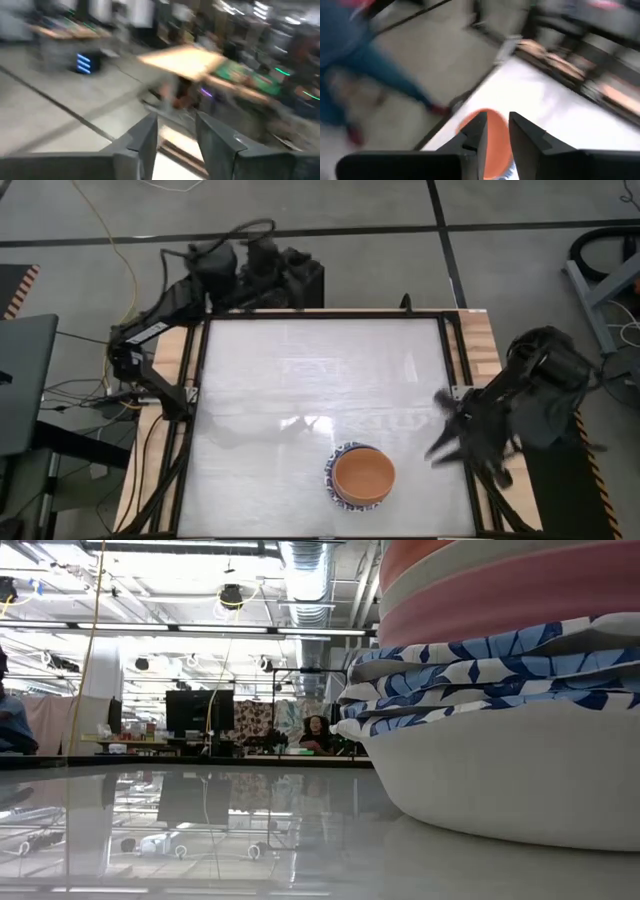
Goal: Nest bowls inside each other
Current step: Stack the light orange on top of the blue bowl
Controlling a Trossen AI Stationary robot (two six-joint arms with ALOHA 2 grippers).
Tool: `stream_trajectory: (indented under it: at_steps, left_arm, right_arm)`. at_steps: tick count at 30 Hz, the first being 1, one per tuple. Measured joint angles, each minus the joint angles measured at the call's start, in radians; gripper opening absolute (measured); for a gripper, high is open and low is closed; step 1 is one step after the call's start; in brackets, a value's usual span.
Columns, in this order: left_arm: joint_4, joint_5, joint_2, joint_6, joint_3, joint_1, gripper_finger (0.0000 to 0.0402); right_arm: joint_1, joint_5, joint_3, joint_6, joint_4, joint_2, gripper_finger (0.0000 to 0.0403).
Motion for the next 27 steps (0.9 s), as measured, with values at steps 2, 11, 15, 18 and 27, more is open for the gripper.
stream_trajectory:
  at_steps: [2, 11, 15, 18, 27]
  left_arm:
    - [-0.073, 0.066, -0.002, -0.037, 0.001, -0.037, 0.0101]
    - [-0.288, 0.098, -0.062, 0.149, -0.003, -0.285, 0.0004]
    - [-0.32, 0.086, -0.134, 0.148, -0.067, -0.382, 0.0]
    - [-0.306, 0.083, -0.206, 0.102, -0.131, -0.449, 0.0]
    - [-0.009, -0.215, -0.396, -0.018, -0.52, -0.706, 0.0]
  right_arm:
    - [0.005, 0.105, -0.001, 0.178, -0.035, -0.049, 0.0086]
    - [0.171, 0.834, -0.472, 0.843, -0.017, -0.153, 0.0012]
    - [0.105, 0.843, -0.695, 0.981, 0.286, -0.097, 0.0005]
    - [0.022, 0.775, -0.774, 0.938, 0.542, -0.024, 0.0005]
    - [0.006, 0.625, -0.786, 0.885, 0.818, 0.163, 0.0003]
